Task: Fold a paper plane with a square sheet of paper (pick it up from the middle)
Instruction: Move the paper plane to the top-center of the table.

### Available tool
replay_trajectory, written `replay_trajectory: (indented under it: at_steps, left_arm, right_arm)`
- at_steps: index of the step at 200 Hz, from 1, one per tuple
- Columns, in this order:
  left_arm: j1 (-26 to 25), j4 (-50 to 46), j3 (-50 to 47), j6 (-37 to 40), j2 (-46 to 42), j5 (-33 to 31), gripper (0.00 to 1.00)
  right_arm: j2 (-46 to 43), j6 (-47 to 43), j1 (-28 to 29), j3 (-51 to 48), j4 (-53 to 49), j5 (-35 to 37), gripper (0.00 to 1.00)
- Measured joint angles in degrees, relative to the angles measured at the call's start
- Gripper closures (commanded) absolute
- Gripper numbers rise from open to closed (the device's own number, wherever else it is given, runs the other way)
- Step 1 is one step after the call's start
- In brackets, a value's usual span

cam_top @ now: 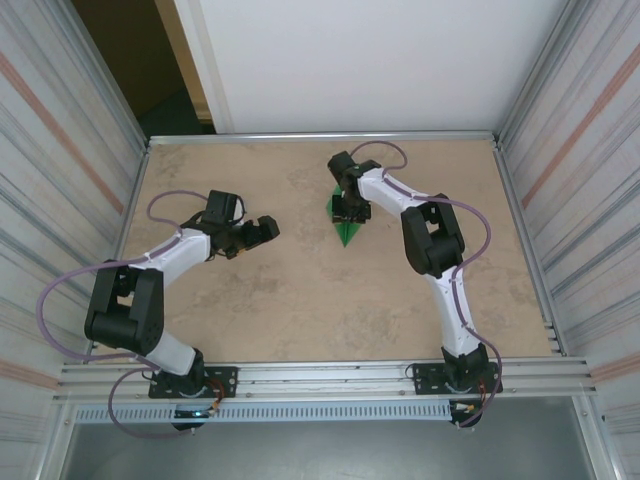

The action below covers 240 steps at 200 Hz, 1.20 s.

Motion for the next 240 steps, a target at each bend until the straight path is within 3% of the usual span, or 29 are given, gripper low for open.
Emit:
replay_trajectory:
  at_steps: [76, 131, 240]
  left_arm:
    - [0.0, 0.0, 0.0, 0.0, 0.4, 0.0, 0.01]
    - [0.0, 0.0, 0.0, 0.0, 0.4, 0.0, 0.01]
    - [0.0, -1.1, 1.0, 0.0, 0.4, 0.0, 0.01]
  right_arm:
    - [1.0, -0.2, 0.7, 1.0, -0.7, 2.4, 0.54]
    - [3.5, -2.2, 0.2, 5.2, -1.9, 3.1, 0.46]
    - [4.4, -4.3, -0.2, 7.2, -1.9, 4.1, 0.43]
